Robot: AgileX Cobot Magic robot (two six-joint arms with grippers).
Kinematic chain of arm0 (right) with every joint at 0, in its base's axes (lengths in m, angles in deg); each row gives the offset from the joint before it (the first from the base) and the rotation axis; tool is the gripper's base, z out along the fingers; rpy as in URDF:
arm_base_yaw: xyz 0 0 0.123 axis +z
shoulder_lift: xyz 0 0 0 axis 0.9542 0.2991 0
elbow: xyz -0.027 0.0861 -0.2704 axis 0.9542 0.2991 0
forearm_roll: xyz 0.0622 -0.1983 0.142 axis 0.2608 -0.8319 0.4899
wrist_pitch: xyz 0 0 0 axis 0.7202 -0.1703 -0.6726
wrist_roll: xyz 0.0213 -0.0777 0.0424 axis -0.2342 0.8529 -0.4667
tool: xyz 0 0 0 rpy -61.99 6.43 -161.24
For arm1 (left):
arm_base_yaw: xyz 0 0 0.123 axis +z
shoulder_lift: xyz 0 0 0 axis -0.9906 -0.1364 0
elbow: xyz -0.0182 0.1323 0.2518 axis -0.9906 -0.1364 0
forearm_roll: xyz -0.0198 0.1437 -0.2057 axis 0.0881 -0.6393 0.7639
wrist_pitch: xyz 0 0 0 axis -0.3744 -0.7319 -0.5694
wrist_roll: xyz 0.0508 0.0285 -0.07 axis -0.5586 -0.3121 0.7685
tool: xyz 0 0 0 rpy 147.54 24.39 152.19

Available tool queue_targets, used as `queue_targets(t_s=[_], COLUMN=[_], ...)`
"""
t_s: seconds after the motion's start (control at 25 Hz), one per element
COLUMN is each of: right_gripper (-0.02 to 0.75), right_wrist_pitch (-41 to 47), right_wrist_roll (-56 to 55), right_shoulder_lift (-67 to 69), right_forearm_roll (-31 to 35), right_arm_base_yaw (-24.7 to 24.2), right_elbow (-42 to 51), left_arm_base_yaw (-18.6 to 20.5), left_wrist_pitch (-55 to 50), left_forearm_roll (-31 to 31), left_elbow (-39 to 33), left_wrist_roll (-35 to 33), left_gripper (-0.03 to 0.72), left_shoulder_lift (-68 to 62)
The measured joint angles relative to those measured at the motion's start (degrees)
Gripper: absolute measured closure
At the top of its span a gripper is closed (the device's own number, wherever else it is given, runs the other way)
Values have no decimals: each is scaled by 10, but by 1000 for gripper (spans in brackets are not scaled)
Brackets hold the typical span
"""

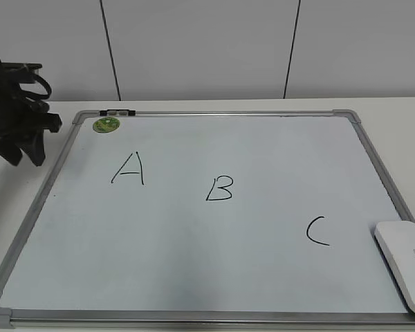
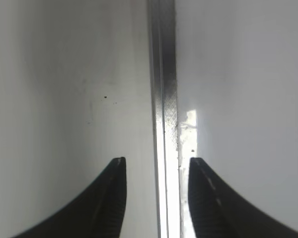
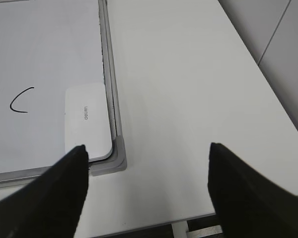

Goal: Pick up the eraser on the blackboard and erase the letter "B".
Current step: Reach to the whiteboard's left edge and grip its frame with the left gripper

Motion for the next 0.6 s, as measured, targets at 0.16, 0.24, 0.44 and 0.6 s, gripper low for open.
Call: queue_targets(t_s=[0.16, 0.24, 0.44, 0.6], right_gripper=[183, 183, 183, 183], right_wrist_pitch=[0, 0, 0, 0], right_wrist_roll=[0, 0, 0, 0], right_shoulder_lift=[0, 0, 0, 0], right_forearm_roll=[0, 0, 0, 0], right_arm_base_yaw=[0, 0, 0, 0], right_elbow=[0, 0, 0, 0], left_arm_base_yaw=[0, 0, 0, 0], left_wrist_pitch=[0, 0, 0, 1], left_forearm_roll=[0, 0, 0, 0], left_elbow=[19, 23, 43, 49], left_wrist_roll=[1, 1, 1, 2], left_gripper=[373, 373, 373, 373], left_shoulder_lift=[-36, -53, -88, -104])
